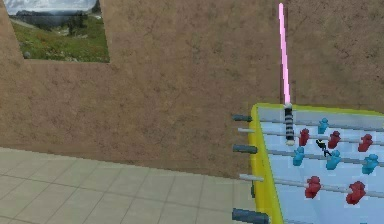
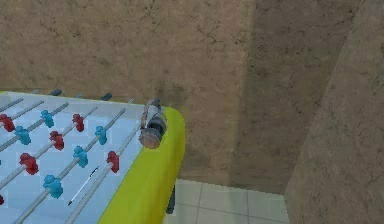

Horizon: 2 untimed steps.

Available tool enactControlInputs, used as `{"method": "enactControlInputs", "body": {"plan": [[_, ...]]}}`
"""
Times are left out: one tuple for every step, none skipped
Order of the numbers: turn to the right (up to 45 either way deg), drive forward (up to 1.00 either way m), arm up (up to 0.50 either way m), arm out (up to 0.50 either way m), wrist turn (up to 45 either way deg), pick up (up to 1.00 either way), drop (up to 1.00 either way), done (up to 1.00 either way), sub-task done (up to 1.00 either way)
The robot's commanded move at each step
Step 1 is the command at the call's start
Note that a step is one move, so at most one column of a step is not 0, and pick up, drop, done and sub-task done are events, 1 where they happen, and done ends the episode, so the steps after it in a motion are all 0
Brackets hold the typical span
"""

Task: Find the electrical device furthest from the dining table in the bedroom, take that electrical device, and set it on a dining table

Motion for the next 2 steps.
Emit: {"method": "enactControlInputs", "body": {"plan": [[0.0, 0.00, 0.38, 0.00, 0.0, 0.00, 0.00, 0.00, 0.00], [0.0, 0.00, 0.00, 0.34, 0.0, 0.00, 0.00, 0.00, 0.00]]}}
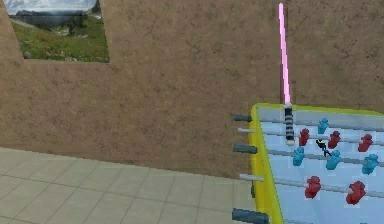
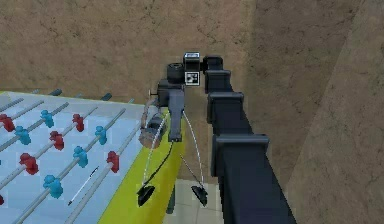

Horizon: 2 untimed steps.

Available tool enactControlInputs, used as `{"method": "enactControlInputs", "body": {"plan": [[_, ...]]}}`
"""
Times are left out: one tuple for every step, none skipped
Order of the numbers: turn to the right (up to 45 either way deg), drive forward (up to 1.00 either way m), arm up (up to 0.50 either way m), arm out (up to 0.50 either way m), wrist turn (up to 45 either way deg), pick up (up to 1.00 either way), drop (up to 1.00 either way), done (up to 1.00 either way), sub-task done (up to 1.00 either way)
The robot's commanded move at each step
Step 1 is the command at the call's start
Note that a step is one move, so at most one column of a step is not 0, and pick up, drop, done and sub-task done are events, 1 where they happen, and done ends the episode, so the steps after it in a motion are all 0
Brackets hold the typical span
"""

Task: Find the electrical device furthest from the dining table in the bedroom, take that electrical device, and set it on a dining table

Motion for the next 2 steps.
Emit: {"method": "enactControlInputs", "body": {"plan": [[0.0, 0.00, 0.00, 0.00, 45.0, 0.00, 0.00, 0.00, 0.00], [0.0, 0.00, 0.00, 0.00, 45.0, 0.00, 0.00, 0.00, 0.00]]}}
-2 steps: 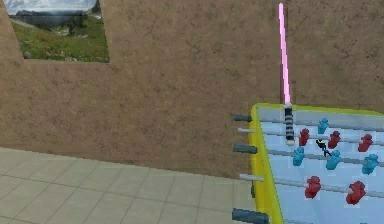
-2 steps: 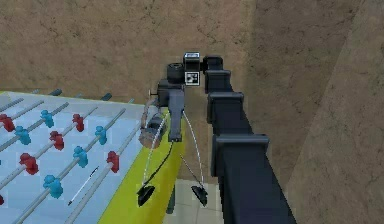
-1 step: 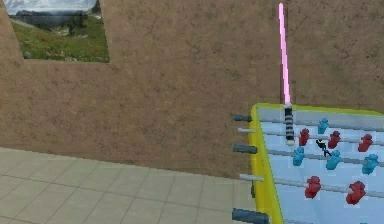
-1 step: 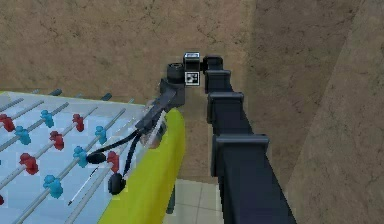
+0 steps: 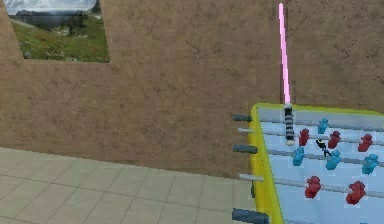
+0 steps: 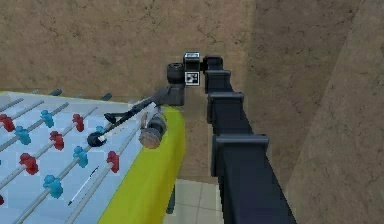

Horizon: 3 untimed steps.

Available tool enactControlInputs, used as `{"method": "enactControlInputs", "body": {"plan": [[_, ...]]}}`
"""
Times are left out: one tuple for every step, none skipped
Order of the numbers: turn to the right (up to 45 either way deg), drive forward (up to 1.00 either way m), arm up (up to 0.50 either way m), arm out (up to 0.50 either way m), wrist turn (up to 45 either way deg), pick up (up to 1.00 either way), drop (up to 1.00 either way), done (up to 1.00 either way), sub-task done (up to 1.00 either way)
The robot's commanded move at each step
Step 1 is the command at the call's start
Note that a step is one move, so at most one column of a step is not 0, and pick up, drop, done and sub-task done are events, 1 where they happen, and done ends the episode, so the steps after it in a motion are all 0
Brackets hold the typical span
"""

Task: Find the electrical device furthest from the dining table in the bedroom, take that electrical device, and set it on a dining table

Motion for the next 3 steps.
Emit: {"method": "enactControlInputs", "body": {"plan": [[0.0, 0.00, 0.00, 0.00, 45.0, 0.00, 0.00, 0.00, 0.00], [0.0, 0.00, 0.00, 0.00, 6.0, 0.00, 0.00, 0.00, 0.00], [0.0, 0.00, -0.14, 0.00, 0.0, 0.00, 0.00, 0.00, 0.00]]}}
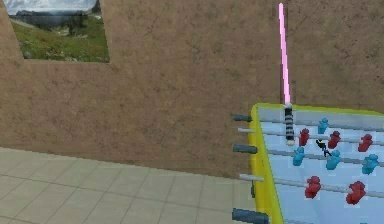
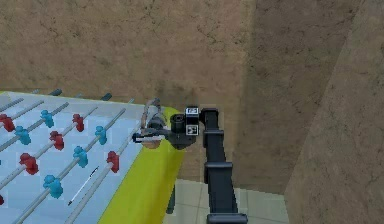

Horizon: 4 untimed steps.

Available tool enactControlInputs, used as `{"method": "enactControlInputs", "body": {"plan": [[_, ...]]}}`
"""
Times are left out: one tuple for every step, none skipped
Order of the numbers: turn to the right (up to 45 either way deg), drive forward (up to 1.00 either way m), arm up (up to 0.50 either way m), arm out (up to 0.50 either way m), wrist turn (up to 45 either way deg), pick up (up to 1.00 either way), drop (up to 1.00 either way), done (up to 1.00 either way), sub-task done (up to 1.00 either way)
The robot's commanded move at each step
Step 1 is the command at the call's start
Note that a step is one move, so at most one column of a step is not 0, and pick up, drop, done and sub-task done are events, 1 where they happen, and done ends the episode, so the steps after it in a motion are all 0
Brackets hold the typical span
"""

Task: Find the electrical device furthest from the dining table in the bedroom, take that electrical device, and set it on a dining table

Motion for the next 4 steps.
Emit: {"method": "enactControlInputs", "body": {"plan": [[0.0, 0.00, 0.00, 0.00, 0.0, 1.00, 0.00, 0.00, 0.00], [0.0, 0.00, 0.10, 0.00, 0.0, 0.00, 0.00, 0.00, 0.00], [0.0, 0.00, 0.04, 0.00, 0.0, 0.00, 0.00, 0.00, 0.00], [0.0, 0.00, 0.00, 0.00, -45.0, 0.00, 0.00, 0.00, 0.00]]}}
